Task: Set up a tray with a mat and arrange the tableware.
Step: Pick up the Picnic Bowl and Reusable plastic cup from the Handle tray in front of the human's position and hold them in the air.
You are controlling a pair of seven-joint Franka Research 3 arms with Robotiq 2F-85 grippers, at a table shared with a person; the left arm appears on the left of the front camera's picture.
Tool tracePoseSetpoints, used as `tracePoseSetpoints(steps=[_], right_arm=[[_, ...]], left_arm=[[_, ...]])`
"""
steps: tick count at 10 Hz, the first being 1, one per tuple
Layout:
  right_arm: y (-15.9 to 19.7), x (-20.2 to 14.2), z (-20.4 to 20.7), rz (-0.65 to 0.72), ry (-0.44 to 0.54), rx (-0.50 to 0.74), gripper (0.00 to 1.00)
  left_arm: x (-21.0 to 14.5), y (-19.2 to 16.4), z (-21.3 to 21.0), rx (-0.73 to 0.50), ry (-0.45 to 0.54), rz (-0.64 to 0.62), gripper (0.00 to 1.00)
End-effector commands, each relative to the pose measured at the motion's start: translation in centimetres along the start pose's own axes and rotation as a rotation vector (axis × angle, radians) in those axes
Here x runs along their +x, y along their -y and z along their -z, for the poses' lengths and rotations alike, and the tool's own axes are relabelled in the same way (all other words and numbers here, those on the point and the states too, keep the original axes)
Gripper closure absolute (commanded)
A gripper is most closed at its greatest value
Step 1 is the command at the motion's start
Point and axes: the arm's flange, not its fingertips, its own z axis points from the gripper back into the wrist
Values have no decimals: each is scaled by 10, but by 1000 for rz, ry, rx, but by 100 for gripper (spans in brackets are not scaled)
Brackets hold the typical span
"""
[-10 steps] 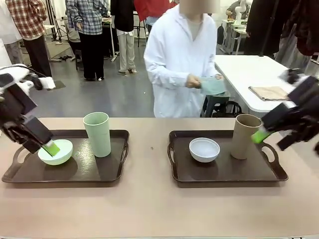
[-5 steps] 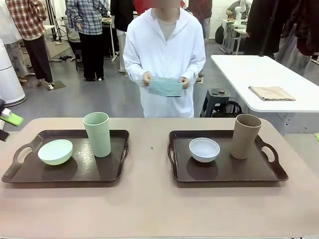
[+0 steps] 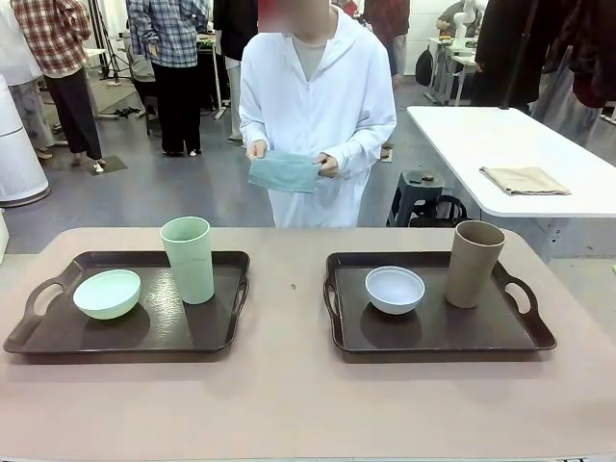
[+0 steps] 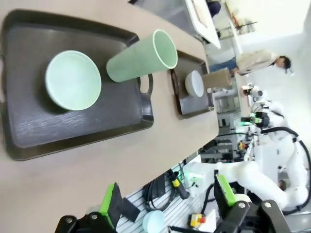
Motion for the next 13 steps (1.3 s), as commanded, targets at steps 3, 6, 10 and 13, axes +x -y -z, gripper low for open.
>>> tracePoseSetpoints(steps=[3, 6, 10, 13], right_arm=[[4, -22, 2, -21, 23, 38, 0], [2, -11, -12, -7, 31, 33, 0], [2, -11, -12, -7, 31, 33, 0], [2, -11, -12, -7, 31, 33, 0]], left_arm=[[-1, -19, -1, -70, -7, -26, 0], [-4, -18, -1, -42, -8, -41, 0], [-4, -18, -1, -42, -8, -41, 0], [-4, -18, -1, -42, -8, -41, 0]])
